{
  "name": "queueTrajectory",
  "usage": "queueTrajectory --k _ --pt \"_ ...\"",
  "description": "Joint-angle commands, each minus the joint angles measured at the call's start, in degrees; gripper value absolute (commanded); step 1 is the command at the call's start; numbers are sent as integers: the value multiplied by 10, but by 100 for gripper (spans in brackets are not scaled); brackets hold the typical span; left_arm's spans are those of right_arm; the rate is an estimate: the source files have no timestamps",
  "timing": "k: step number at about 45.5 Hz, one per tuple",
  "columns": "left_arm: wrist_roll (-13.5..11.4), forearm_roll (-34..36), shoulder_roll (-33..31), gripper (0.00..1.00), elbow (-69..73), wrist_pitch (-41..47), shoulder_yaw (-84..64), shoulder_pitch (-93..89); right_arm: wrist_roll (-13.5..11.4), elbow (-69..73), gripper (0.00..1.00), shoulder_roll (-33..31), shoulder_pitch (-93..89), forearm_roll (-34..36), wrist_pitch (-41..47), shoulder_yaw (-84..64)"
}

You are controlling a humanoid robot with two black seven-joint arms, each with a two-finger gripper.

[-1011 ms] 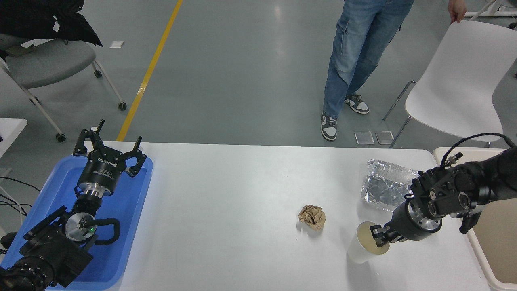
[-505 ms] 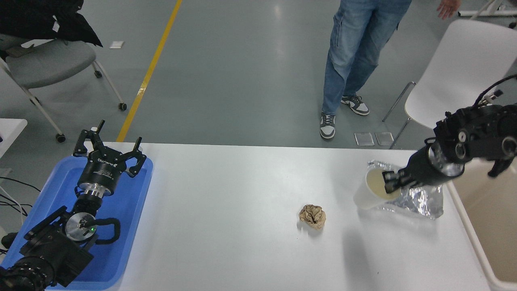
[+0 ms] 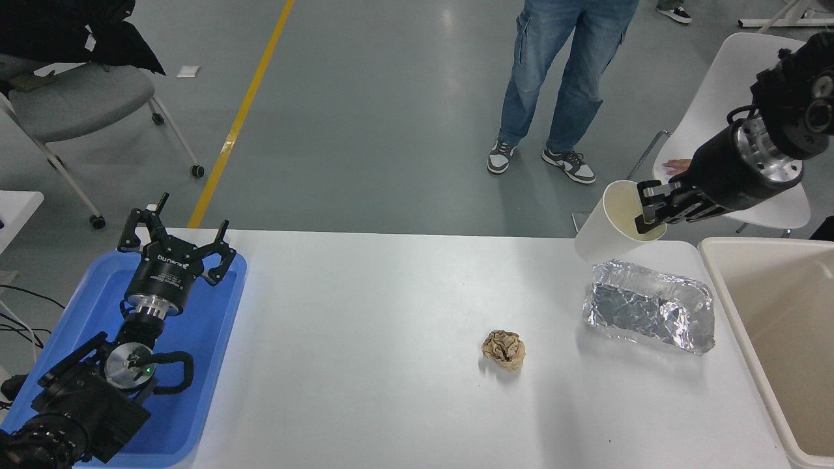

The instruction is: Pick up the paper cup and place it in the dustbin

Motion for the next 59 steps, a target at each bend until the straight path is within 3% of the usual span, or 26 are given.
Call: queueTrajectory --k 1,18,35,42,48,55,59 --pt "0 0 0 100 0 0 0 0 -3 -6 0 -1 2 2 -11 -1" --pt "0 0 0 100 0 0 0 1 -8 -114 0 -57 -96 21 -143 -6" --pt "0 0 0 100 0 0 0 0 -9 -498 0 -99 -420 189 -200 -11" --pt "0 0 0 100 0 0 0 0 -11 -545 0 -120 -524 246 -250 4" --pt "0 0 0 100 0 0 0 0 -54 -547 0 -149 -579 249 -298 50" --pt "0 0 0 100 0 0 0 0 -132 -555 0 -151 -669 251 -371 138" --pt "0 0 0 100 0 0 0 0 -156 -579 0 -151 -708 251 -384 168"
